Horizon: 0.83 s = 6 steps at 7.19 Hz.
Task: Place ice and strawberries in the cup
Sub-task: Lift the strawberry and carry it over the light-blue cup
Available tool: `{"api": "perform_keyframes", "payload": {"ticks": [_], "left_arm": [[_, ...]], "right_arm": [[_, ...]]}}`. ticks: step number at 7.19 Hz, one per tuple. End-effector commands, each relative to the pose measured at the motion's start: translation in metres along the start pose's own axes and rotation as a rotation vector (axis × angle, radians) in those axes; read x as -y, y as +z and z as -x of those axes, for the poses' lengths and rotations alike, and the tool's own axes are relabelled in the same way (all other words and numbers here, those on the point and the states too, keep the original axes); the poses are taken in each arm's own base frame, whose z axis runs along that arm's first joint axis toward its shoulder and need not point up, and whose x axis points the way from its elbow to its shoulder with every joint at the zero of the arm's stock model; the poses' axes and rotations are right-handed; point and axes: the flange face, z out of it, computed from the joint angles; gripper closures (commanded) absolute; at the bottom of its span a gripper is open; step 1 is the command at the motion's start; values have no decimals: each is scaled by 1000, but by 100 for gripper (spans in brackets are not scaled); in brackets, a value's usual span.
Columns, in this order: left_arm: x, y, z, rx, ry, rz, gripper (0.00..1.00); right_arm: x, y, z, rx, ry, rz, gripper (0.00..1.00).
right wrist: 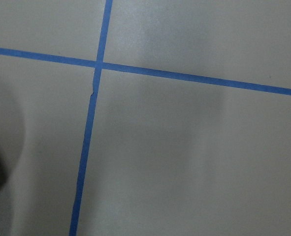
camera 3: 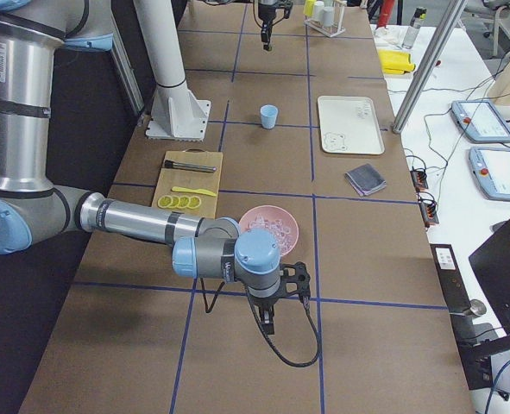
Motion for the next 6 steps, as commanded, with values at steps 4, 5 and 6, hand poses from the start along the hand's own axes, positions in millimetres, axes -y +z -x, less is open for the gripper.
{"api": "perform_keyframes", "payload": {"ticks": [4, 5, 6], "left_arm": [[29, 71, -127, 19, -202, -44, 86], [28, 85, -137, 18, -189, -36, 84], [23, 97, -141, -2, -174, -32, 83]], "right_arm": [[1, -2, 1, -1, 1, -3, 0], [1, -2, 1, -1, 1, -3, 0], [1, -2, 1, -1, 1, -3, 0]]}}
